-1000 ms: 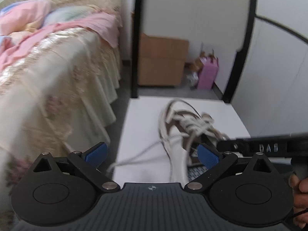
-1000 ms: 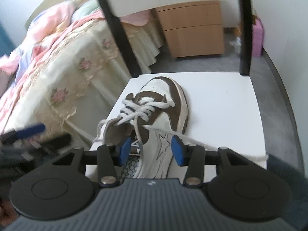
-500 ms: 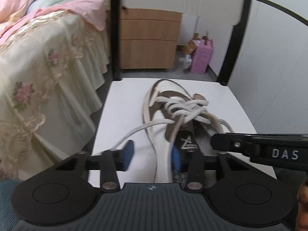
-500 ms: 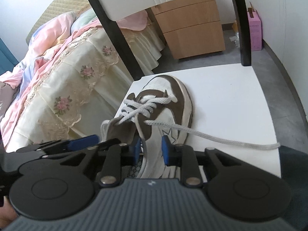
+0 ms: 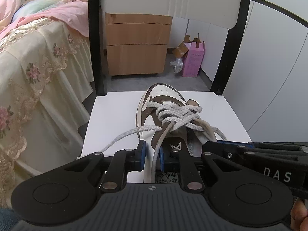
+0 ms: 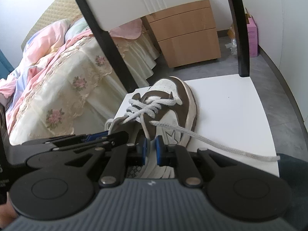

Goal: Lace up shoes with both hands
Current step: 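Release the laces and lift both tools back from the sneaker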

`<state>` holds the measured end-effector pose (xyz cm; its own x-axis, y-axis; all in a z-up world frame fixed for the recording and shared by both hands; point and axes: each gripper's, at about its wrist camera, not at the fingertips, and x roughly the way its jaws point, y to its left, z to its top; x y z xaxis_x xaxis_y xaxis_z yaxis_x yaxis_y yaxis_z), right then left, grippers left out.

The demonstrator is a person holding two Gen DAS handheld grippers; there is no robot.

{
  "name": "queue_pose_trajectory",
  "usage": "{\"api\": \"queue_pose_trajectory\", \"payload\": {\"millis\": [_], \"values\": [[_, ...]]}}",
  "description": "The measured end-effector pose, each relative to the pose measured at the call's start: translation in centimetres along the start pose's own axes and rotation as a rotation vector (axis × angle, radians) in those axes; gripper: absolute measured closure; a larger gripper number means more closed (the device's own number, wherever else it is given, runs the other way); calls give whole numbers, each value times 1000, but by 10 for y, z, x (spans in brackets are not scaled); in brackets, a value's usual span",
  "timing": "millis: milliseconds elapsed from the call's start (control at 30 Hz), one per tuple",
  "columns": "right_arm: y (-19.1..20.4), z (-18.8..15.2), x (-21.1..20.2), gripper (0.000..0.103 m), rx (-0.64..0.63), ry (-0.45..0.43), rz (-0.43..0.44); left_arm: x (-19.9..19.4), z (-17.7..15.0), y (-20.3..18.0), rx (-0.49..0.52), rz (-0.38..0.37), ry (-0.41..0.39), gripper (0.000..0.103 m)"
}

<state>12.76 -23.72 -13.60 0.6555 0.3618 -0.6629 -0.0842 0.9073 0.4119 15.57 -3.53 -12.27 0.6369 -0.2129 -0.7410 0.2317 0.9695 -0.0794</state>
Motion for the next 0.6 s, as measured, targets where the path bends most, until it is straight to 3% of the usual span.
{"api": "queue_pose_trajectory", "payload": {"millis": [200,267,333,467,600], "values": [[1,5,-12,93,21,-18,9,-14,9,2,-44,-9,-9,81],[4,9,-26,93,18,-39,3,-29,13,1,-43,-6,-34,67],[7,13,-41,93,17,-57,-2,-46,17,-1,-44,5,-67,43],[15,18,-74,93,13,-97,-14,-85,24,-7,-31,0,-101,41],[28,21,-111,91,-16,-125,-36,-125,25,-12,-25,12,-141,28]]}}
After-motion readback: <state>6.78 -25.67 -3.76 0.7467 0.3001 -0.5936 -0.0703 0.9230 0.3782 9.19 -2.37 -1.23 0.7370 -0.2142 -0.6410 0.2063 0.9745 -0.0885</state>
